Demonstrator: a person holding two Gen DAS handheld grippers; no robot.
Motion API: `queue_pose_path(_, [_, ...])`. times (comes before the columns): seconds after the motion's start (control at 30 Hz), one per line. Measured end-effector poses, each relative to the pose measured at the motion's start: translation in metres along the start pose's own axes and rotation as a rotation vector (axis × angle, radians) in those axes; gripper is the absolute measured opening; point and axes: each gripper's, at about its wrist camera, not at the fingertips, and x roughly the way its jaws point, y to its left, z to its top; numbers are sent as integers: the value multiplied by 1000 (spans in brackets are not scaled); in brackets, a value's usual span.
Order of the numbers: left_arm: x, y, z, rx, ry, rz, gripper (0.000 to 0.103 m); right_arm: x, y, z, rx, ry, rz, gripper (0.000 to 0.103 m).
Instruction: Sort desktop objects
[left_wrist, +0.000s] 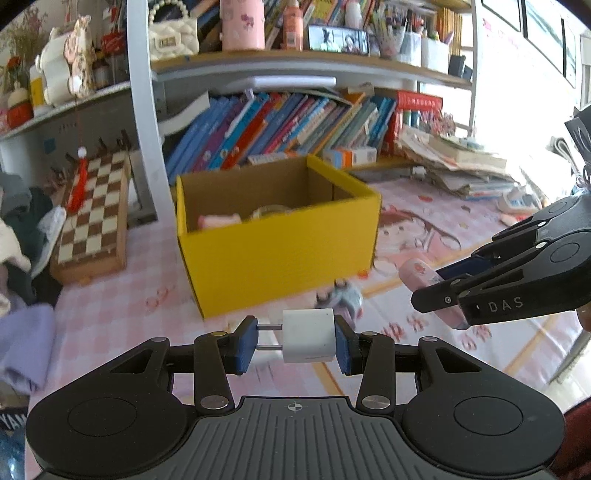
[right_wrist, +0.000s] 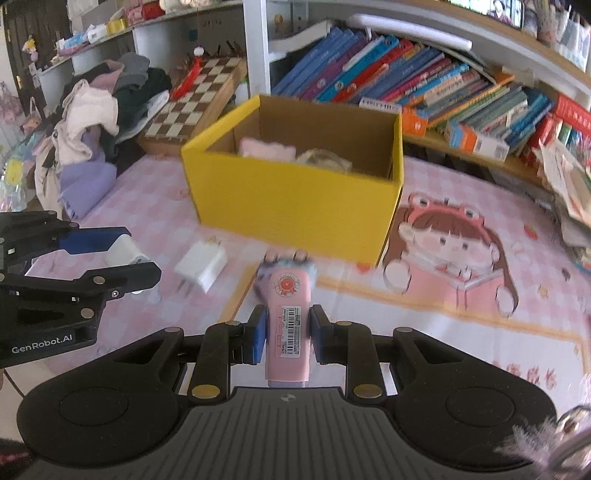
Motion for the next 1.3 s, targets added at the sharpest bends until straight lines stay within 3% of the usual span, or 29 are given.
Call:
queue_pose_path(0.5, [31,7,57,5,-94,53,41,13,-43,73,-50,-94,7,23])
queue_pose_path(1.07, [84,20,101,12,-70,126,41,60,-67,128,-67,-145,86,23])
queue_pose_path(1.3, [116,34,107,8,-3,155,41,96,-73,158,-103,-134,97,23])
